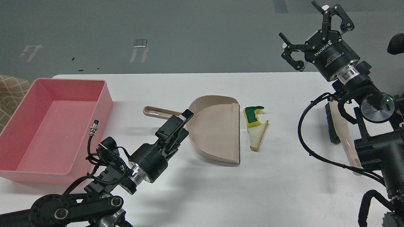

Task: Sweep and dump garbage into bin
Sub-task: 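Lower the left gripper to the beige dustpan handle and grasp it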

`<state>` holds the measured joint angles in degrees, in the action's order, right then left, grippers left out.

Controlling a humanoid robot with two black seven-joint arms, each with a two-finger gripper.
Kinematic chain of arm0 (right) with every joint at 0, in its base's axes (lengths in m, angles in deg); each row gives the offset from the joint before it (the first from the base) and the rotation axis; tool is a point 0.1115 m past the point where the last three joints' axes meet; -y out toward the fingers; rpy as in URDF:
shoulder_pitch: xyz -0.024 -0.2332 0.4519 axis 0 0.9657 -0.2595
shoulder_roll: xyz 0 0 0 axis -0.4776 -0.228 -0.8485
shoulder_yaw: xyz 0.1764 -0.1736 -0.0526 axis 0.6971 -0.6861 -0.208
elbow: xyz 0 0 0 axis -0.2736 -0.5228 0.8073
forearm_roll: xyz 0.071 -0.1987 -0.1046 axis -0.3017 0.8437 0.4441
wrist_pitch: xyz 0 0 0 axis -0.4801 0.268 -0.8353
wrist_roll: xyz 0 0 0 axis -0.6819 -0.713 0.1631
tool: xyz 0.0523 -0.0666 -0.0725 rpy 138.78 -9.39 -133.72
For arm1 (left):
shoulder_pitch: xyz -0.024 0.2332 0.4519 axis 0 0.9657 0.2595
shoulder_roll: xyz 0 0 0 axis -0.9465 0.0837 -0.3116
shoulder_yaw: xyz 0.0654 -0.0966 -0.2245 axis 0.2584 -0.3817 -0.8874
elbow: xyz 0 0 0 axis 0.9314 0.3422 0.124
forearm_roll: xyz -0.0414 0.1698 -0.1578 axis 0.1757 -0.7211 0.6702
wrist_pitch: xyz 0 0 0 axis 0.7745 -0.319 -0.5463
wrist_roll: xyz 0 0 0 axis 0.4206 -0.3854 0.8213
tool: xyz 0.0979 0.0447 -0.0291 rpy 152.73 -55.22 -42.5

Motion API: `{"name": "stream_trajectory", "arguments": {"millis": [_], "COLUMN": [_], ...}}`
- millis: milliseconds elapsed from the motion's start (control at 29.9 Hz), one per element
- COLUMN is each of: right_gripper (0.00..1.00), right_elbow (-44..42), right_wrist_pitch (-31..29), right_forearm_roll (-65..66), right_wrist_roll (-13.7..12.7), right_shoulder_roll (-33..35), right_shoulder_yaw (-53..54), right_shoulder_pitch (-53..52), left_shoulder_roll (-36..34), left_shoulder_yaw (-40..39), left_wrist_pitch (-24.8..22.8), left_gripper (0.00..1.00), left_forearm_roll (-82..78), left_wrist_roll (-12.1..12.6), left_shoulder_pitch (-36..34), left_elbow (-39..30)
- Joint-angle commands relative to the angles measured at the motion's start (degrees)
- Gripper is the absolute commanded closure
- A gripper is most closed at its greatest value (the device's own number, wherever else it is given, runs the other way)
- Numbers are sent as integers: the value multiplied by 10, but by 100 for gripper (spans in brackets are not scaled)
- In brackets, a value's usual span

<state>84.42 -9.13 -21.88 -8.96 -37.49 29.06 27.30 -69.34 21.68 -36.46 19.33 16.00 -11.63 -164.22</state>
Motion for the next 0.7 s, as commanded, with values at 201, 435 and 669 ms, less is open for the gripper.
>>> {"name": "stream_trajectory", "arguments": {"millis": [201, 435, 669], "right_gripper": [0, 0, 0], "right_elbow": [1, 4, 5], "right_wrist_pitch": [0, 0, 0], "right_forearm_roll": [-1, 0, 0], "right_wrist_roll": [0, 0, 0], "right_shoulder_roll": [0, 0, 0], "right_shoulder_yaw": [-3, -3, -5], "right_shoulder_pitch": [1, 5, 5], "left_shoulder_roll": [36, 38, 38], "left_shoulder_yaw": [0, -2, -6], "left_wrist_pitch": [0, 0, 0], "left_gripper": [2, 2, 2], "left_forearm_roll": [6, 7, 8], "left_wrist_roll": [0, 0, 0], "left_shoulder_pitch": [0, -2, -7], "left_elbow": [104, 150, 176]}}
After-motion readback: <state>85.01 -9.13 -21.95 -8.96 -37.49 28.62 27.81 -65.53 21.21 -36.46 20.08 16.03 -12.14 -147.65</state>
